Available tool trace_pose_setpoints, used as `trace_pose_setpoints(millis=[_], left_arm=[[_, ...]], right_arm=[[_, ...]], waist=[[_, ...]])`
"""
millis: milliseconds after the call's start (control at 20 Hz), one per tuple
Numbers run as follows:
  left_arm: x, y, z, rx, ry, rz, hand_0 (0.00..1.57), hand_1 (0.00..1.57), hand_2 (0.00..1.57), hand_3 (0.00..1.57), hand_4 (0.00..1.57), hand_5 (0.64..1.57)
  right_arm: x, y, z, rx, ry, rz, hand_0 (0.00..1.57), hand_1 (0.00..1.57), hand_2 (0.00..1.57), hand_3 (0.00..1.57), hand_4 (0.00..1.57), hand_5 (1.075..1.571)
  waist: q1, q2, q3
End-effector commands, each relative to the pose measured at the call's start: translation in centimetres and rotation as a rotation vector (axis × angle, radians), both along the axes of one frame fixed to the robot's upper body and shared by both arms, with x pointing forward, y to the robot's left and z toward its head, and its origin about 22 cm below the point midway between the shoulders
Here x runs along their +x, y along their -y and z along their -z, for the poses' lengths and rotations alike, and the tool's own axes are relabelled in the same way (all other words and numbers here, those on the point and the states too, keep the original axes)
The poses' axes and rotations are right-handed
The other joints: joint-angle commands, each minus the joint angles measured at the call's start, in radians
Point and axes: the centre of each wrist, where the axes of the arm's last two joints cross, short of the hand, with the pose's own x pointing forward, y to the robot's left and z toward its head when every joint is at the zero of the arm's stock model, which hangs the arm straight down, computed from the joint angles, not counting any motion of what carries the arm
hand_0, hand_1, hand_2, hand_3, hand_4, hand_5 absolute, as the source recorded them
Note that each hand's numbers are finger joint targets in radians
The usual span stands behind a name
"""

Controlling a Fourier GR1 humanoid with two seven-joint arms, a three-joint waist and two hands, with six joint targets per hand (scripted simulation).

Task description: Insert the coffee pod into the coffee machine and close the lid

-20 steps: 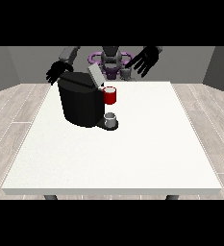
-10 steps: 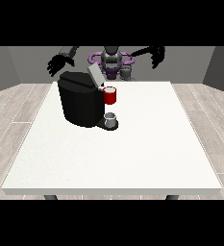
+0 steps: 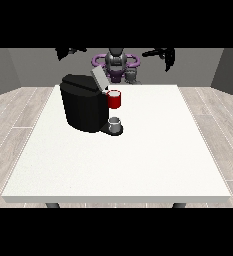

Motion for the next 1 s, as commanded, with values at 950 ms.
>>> trace_pose_setpoints(millis=[950], left_arm=[[-4.6, 1.3, -1.5, -0.168, 0.111, -0.053, 0.0, 0.0, 0.0, 0.0, 0.0, 1.571]], right_arm=[[5.6, -3.9, -4.5, -0.018, 0.152, -0.234, 0.0, 0.0, 0.0, 0.0, 0.0, 1.571]], waist=[[0.083, 0.196, 0.0007]])
